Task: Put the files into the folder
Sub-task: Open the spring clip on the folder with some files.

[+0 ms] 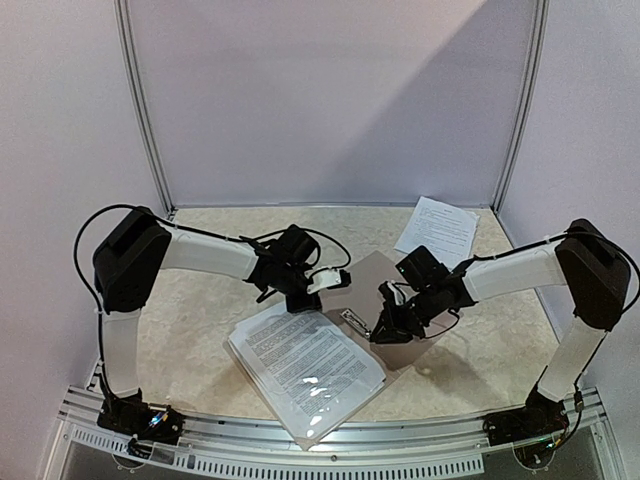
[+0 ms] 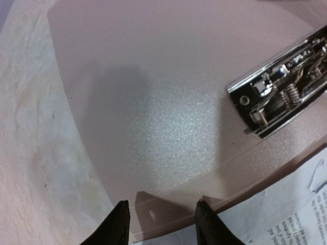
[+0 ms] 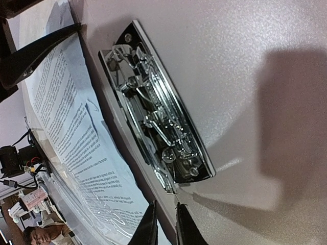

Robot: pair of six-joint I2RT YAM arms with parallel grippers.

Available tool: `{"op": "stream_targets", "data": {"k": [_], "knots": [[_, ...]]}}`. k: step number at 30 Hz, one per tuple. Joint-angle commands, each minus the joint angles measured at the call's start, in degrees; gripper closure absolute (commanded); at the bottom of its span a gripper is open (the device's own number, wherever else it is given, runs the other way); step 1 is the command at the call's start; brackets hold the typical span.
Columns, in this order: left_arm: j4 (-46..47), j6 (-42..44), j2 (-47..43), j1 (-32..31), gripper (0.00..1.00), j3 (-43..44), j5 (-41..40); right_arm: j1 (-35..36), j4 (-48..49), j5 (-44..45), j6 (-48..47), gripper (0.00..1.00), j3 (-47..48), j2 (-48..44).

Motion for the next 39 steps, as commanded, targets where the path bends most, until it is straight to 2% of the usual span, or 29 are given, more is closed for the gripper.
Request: {"op": "stream_targets", "data": {"k": [1,24,33,39], "knots": [[-0.05,-0.41,0.33,-0.78,0.55,-2.36,0.28,-0.65,2.99,-1.13,0.69,0.88,-1.28,1.61],[-0.81,0.29,1.59,-0.87,0.53,-3.03,-0.64,-1.97,8.32,-3.27,2.52,0.90,-3.40,4.29],[-1.41,1.87,1.08,-0.96,0.53,-4.62,-1.95,-2.05,4.73,1.64,1.97,0.92,-4.92,5.48],[0.14,1.48,0.81,-2.20,0.53,-6.05,-5.87,-2.07,1.36,5.38,1.19,0.95,-3.89,6.68]]}}
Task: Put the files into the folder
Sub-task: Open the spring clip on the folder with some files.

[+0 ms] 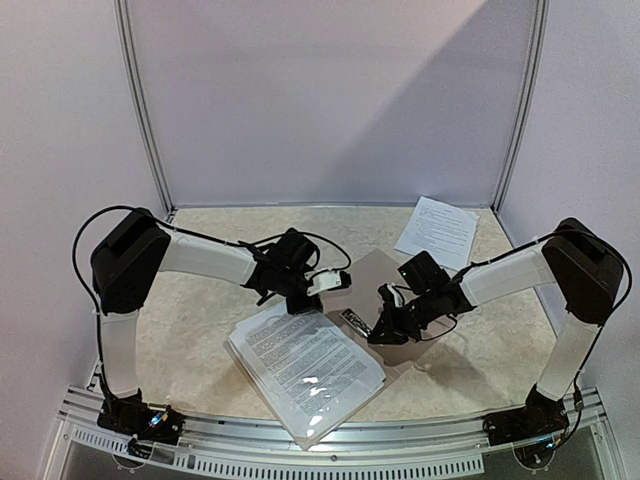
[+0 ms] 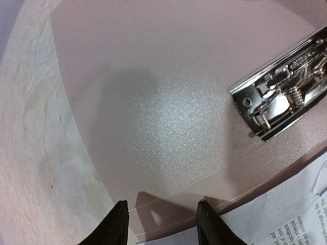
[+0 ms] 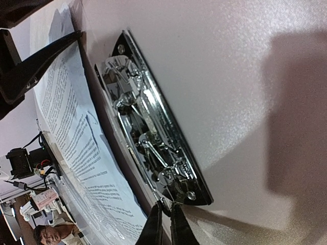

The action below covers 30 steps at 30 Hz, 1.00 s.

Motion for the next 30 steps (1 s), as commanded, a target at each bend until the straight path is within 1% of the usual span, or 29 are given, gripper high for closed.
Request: {"op": "stream_targets", "data": {"k": [1,4,7,15,25,30], "knots": [[-3.51,1.04,1.25,-2.11,0.53,-4.02,-4.25,-0.40,-7.82,8.34,-0.87,0.95,-0.73,4.10],[-0.74,2.19,0.57,-3.03,0.53,-6.38,-5.84,-0.45,-9.10,10.29,-0.90,0.96,-0.48,4.93],[-0.11,2.85,0.70,-3.28,0.53,-7.20,-7.09,-0.42,-11.07,12.53,-0.97,0.97,-0.29,5.42],[1.18,4.59,0.81,-3.79,0.52,-8.53,-8.46,-1.25,-12.45,15.17,-1.05,0.98,-1.39,6.70],[0.14,6.40,0.94,-3.90,0.46,-8.87,-7.15,-3.05,-12.91,15.78,-1.87,0.97,-2.53,8.31],[-1.02,6.71,0.92,-3.90,0.45,-8.41,-5.63,-4.32,-11.89,14.75,-2.01,0.96,-3.20,8.42]]}}
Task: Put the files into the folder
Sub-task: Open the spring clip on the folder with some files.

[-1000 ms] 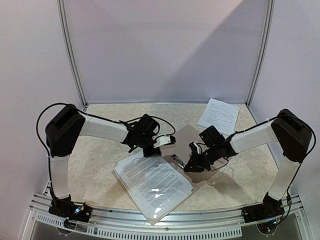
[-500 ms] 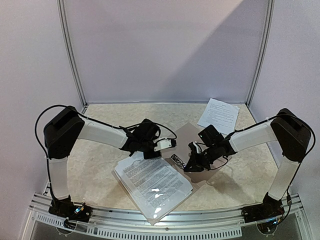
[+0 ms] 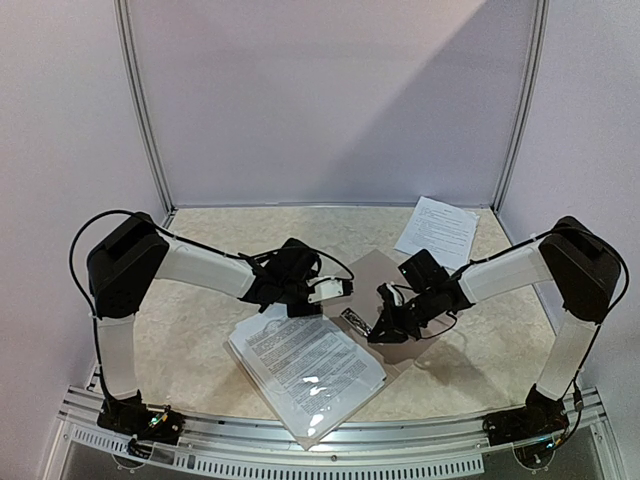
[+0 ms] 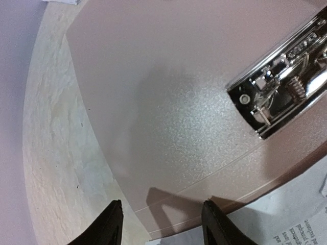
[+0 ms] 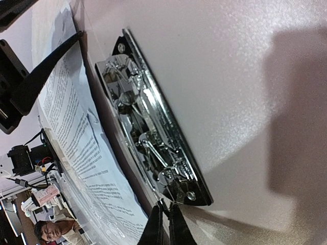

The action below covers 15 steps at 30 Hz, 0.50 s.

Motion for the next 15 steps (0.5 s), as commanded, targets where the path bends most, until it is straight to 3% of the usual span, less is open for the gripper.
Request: {"op": "stream_targets", "data": {"k": [1,9,15], "knots": [[-10.38,1.24,2.48,-0.80,0.45,-2.26,3.73,-2.94,-9.61,15.93,-0.23,0.96,-4.23,6.58],[-22.46,5.16,2.66,-0.54,0.40,10.96,13.90,-4.16,-9.67,12.77,-2.04,0.96,-2.28,7.99],[-30.33,14.01,7.74,-0.45,0.45,20.59,20.25,-6.01,-10.08,10.74,-4.48,0.96,-0.78,9.14]]}}
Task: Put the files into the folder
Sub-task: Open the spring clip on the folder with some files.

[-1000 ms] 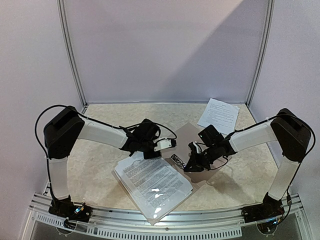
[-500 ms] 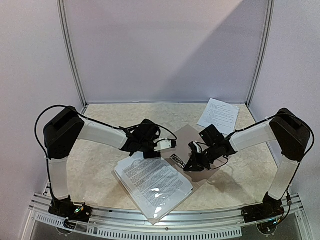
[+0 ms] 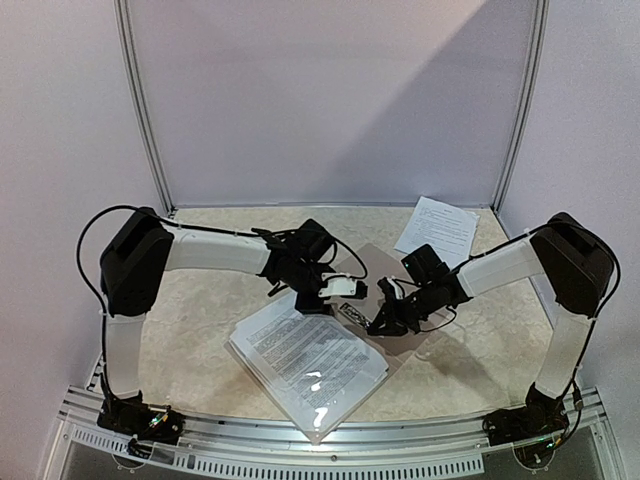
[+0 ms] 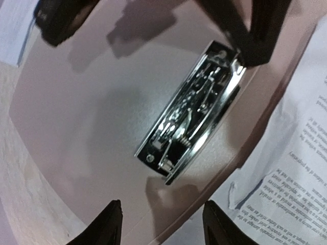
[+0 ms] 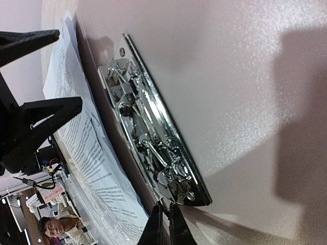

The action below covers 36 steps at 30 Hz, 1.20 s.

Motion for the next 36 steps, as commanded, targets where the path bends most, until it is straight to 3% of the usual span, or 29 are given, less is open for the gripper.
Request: {"op": "stream_targets", "data": {"k": [1,9,13,19,23,29,36], "knots": [[-9.17,8.06,5.00,-0.49,0.48,5.90,6.74,-2.91,-11.83,14.05,-2.25,0.96,-1.93,7.17],[-15.08,14.14,13.26,0.04,0.58,17.75,5.94,-3.00,-11.16,11.99,-3.21,0.97,-1.39,7.31],[-16.53,15.78,15.42,0.56,0.58,20.64,6.53,-3.08,-10.95,11.62,-3.30,0.97,-0.98,7.39],[-24.78,18.13,20.18,0.63,0.48,26.60,7.41,-3.64,-10.65,10.16,-3.07,0.97,-0.27,7.18],[-29.85,18.39,23.29,0.83,0.55,30.14,8.68,-4.33,-6.71,11.15,0.21,1.00,-2.70,6.07],[-32.81,18.98,24.66,0.91,0.61,31.00,10.03,-4.28,-4.81,17.16,2.39,0.99,-5.42,5.26],[-33.00,19.53,25.12,0.91,0.65,30.55,10.47,-4.28,-5.87,18.41,2.48,0.99,-6.90,7.33]]}}
